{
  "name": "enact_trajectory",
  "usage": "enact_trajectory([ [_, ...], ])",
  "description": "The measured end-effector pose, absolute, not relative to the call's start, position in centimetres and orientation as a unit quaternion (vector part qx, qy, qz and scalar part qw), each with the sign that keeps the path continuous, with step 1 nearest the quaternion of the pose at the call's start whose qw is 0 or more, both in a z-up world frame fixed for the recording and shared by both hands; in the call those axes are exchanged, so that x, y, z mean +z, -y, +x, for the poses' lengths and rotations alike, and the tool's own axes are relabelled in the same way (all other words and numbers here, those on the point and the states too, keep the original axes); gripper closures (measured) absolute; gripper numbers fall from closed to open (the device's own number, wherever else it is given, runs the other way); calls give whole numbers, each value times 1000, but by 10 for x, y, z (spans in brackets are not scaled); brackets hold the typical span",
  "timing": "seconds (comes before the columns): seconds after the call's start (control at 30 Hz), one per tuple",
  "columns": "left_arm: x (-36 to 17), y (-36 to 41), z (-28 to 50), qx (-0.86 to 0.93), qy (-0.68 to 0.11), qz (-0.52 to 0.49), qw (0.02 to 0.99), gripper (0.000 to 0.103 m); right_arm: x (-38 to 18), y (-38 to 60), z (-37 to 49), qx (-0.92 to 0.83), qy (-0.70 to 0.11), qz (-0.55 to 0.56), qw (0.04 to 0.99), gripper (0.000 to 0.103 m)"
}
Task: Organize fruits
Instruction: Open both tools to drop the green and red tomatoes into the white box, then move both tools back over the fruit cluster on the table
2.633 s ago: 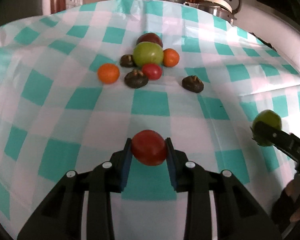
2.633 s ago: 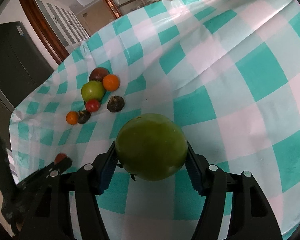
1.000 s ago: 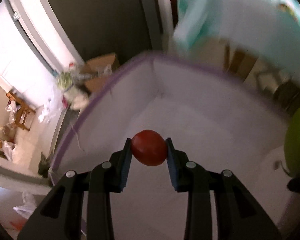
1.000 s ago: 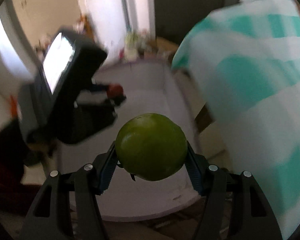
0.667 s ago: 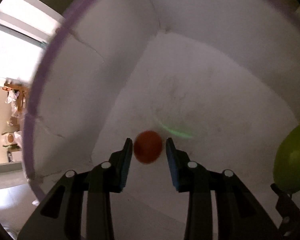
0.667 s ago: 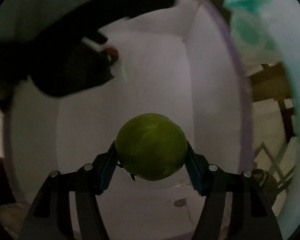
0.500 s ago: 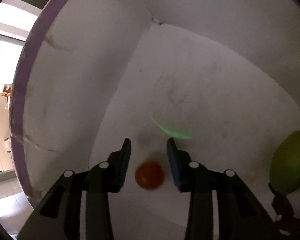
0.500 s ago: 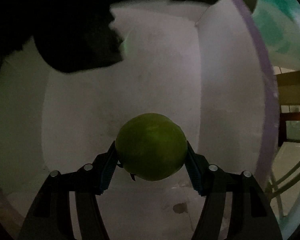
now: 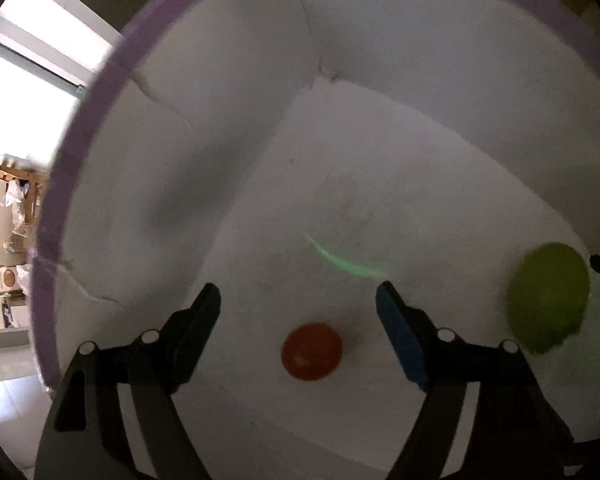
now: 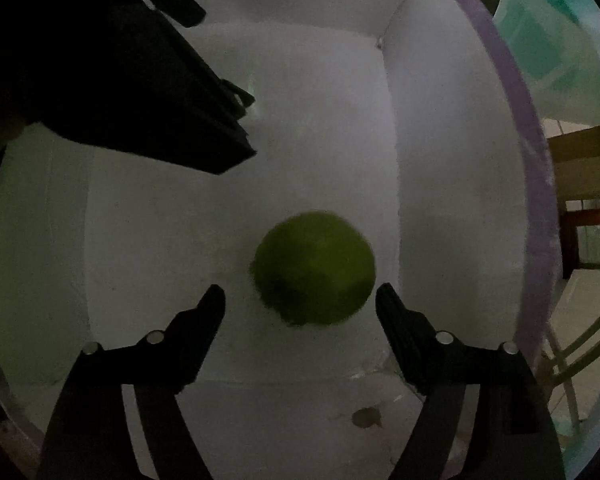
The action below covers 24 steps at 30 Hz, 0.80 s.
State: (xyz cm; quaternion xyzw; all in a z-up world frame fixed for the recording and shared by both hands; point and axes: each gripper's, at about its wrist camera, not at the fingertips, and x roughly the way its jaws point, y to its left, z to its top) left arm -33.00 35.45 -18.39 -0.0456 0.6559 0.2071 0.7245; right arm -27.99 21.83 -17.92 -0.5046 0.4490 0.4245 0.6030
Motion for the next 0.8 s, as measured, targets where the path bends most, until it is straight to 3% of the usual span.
enact_trajectory([
  [0.1, -152, -356, -346, 219, -594, -76, 770, 23, -142, -209, -290, 465, -419, -478, 616, 28],
  [0.17, -112, -353, -364, 240, -504, -88, 825, 23, -102, -196, -295, 500, -385, -447, 634, 28],
  [0.3, -28, -323, -387, 272, -364, -30, 891, 1, -4, -140, -290, 566, -299, -336, 691, 23],
  [0.37, 15, -298, -384, 276, -310, 0, 910, 1, 42, -95, -275, 563, -239, -273, 743, 15],
  [0.43, 52, -266, -359, 252, -273, 1, 929, 1, 68, -50, -258, 544, -206, -219, 783, 15],
  [0.53, 87, -212, -313, 171, -239, -30, 955, 1, 90, 18, -223, 469, -180, -156, 850, 15],
  [0.63, 101, -173, -267, 86, -255, -59, 961, 1, 87, 85, -195, 371, -174, -84, 908, 15],
  [0.8, 82, -71, -169, 5, -291, -45, 956, 1, 91, 187, -120, 251, -184, 28, 950, 14],
])
